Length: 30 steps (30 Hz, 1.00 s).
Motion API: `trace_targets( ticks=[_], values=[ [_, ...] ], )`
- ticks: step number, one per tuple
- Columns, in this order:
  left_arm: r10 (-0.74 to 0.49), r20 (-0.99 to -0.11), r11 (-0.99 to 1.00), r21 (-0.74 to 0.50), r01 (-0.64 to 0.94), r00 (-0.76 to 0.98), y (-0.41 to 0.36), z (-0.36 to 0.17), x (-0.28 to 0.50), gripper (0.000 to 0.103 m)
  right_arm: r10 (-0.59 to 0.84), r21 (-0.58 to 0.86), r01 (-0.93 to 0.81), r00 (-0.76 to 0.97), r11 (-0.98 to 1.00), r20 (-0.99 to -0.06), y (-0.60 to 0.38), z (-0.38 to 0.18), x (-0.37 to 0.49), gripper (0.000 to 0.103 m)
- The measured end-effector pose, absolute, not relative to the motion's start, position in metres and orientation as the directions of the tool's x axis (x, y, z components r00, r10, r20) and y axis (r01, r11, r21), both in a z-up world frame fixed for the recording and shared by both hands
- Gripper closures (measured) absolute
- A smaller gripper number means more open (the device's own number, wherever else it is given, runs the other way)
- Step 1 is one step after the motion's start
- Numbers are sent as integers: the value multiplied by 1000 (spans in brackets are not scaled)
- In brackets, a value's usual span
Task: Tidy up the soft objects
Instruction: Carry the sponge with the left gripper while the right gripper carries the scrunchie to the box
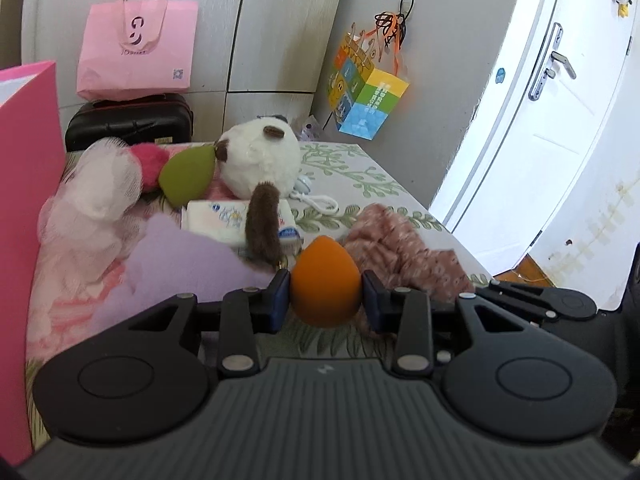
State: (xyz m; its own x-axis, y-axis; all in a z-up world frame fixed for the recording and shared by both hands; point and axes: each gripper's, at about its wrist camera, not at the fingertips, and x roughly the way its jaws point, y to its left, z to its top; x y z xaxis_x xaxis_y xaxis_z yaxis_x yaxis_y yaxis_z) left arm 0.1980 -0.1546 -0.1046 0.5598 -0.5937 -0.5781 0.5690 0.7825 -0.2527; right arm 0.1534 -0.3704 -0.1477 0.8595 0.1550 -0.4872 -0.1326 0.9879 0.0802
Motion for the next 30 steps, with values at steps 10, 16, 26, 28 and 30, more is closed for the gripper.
trace_targets(
  ticks=[10,16,26,28,30],
  values=[
    [-594,-543,794,-276,542,594,-121,-96,170,66,144,75,-123,856,990,-496,-360,-138,134,78],
    [-580,-532,806,-266,528,617,-101,-87,149,66,158,88,-132,851,987,-501,-349,-133,115,78],
    [-534,-527,841,-244,484,662,-64,-76,118,66,218,140,-168,802,976,-557,-329,-111,90,78],
    [-520,-526,849,-238,471,672,-56,-74,114,66,230,139,-184,799,973,-555,-325,-104,84,78],
    [-516,-530,853,-243,462,672,-49,-71,111,66,258,160,-202,787,966,-561,-321,-97,79,78]
  ],
)
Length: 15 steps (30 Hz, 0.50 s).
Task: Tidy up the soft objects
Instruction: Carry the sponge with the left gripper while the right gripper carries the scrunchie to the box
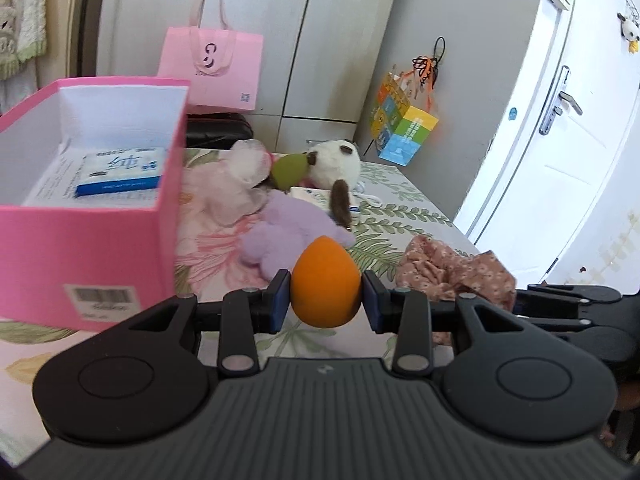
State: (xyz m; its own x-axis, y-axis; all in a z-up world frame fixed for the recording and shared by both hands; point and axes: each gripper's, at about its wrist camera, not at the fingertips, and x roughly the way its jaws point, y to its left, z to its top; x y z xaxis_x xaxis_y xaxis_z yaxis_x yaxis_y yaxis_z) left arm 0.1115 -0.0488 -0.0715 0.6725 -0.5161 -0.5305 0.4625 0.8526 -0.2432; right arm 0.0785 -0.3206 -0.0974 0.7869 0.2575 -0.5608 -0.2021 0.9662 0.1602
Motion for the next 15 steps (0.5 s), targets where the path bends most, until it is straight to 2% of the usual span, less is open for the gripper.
trace_targets(
  ticks=[5,15],
  values=[
    [-482,-555,871,-219,440,678,-32,-63,100,66,324,178,-272,741,946,-588,-309,-82,70,78],
    [-429,-574,900,-208,383,698,5,-41,85,66,469,170,-460,682,872,-561,-272,-49,60,78]
  ],
)
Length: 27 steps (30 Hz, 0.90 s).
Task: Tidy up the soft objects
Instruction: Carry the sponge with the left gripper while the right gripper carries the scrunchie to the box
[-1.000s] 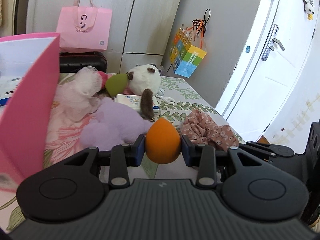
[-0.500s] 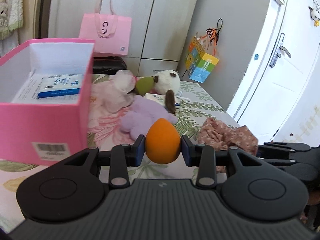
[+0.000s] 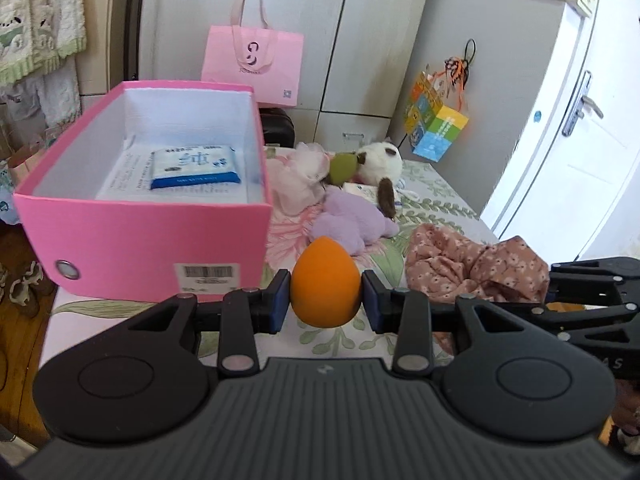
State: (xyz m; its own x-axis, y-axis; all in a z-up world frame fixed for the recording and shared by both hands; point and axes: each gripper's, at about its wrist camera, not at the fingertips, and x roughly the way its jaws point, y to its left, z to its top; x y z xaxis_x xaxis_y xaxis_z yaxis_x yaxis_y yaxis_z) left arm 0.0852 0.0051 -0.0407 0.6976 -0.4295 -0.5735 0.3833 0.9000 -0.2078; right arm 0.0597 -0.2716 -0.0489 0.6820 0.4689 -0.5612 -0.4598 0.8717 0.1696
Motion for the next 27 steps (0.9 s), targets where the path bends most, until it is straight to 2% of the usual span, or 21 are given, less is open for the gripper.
trace_targets(
  ticks=[13,20,27],
  values=[
    [-406,-518,913,-186,364,753,52,3,95,66,563,99,-615,629,782,-537,-216,-14,86,78],
    [-389,-486,921,-175,349,783,62,18,130,66,585,89,-636,635,767,-505,-194,-2,126,78],
    [-388,-491,921,-231,313,780,69,19,180,66,616,61,-678,623,733,-482,-170,1,173,78]
  ],
)
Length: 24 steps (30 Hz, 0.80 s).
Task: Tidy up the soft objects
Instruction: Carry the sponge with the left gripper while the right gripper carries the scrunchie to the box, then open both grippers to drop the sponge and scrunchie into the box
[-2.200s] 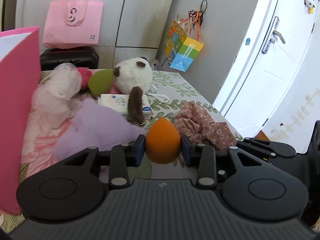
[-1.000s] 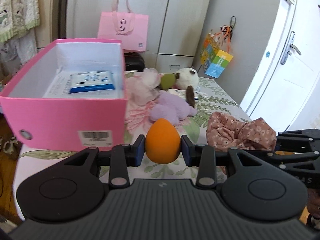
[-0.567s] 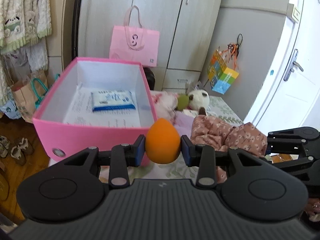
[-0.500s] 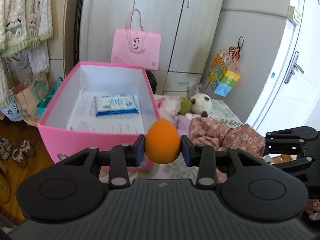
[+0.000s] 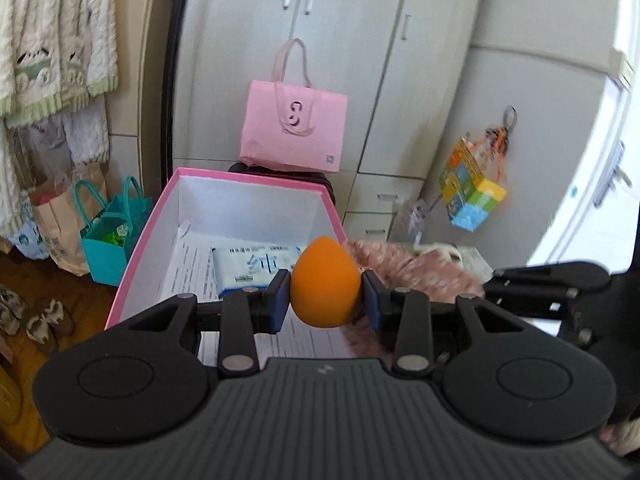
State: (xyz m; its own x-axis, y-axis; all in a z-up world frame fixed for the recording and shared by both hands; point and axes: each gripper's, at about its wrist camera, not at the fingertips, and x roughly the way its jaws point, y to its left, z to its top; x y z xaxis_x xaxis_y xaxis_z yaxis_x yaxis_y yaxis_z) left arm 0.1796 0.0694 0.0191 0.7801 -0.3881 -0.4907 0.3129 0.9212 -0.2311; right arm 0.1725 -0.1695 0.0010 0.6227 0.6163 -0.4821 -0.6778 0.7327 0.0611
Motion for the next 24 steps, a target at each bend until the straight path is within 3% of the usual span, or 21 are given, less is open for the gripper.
trace_targets(
  ticks=[6,16,19,21,23,24],
  values=[
    [-358,-532,931,-267,249,768,73,7,229,66,643,71,-711,584,700,-496,-153,-4,224,77],
    [-286,-654,945,-313,95,700,74,-35,302,66,546,-66,-724,573,686,-611,-125,-31,289,76],
    [-281,-678,944,-324,67,680,73,-41,308,65,534,-51,-723,554,689,-639,-126,-36,303,76],
    [-273,-687,944,-325,52,673,74,-41,309,59,520,-53,-715,555,697,-649,-127,-38,309,70],
    [-249,-682,951,-306,40,687,75,-38,307,47,492,-94,-700,584,708,-646,-129,-38,307,52],
    [-235,-675,953,-300,32,699,76,-35,306,42,486,-113,-693,603,712,-633,-130,-37,303,49]
  ],
)
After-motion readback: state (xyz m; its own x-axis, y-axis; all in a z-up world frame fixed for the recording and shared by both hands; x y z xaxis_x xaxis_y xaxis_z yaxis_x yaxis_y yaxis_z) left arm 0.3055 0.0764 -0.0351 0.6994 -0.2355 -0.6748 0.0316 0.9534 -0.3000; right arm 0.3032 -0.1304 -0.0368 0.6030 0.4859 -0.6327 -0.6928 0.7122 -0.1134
